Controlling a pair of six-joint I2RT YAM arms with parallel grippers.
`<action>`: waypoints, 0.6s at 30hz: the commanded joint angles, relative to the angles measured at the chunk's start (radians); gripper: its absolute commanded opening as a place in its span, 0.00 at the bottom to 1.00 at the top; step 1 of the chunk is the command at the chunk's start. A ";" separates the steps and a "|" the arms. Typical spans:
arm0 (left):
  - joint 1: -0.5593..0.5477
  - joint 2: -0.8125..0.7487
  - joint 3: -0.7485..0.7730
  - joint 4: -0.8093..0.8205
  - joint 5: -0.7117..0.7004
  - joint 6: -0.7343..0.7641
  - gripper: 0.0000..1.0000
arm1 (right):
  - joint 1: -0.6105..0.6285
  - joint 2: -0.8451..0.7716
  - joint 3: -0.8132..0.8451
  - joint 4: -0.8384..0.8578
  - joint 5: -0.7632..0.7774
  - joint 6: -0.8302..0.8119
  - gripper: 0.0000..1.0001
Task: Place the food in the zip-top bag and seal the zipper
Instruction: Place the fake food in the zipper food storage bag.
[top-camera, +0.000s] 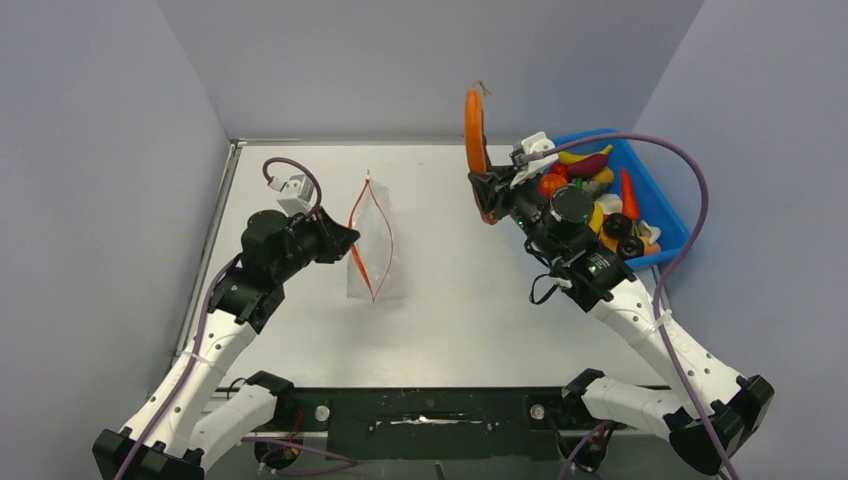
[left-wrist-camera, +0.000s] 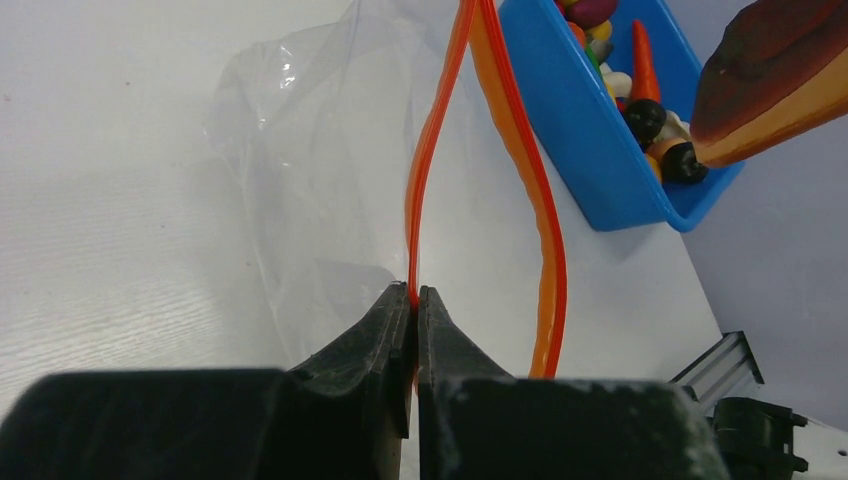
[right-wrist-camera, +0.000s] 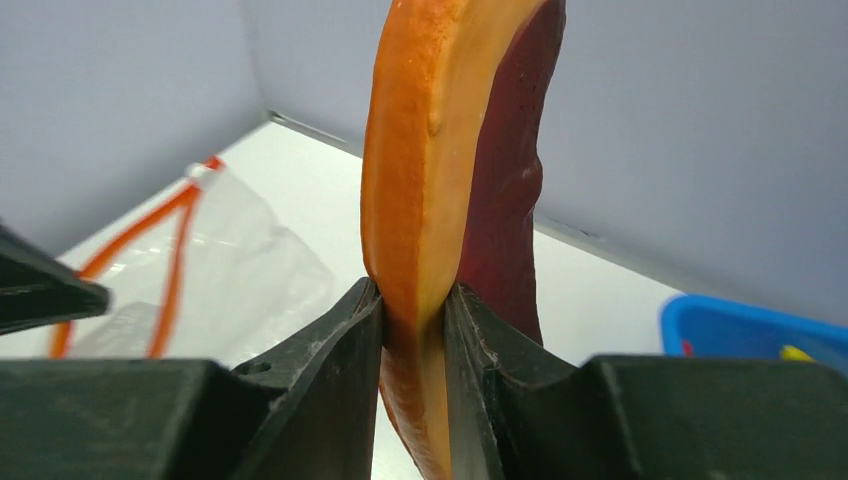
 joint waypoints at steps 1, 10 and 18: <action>0.007 0.023 0.059 0.016 0.069 -0.062 0.00 | 0.112 -0.011 -0.018 0.292 -0.062 0.043 0.08; 0.009 0.042 0.093 0.010 0.145 -0.129 0.00 | 0.277 0.044 0.016 0.507 -0.113 -0.012 0.08; 0.017 0.044 0.091 0.036 0.211 -0.193 0.00 | 0.345 0.074 0.033 0.634 -0.256 -0.003 0.09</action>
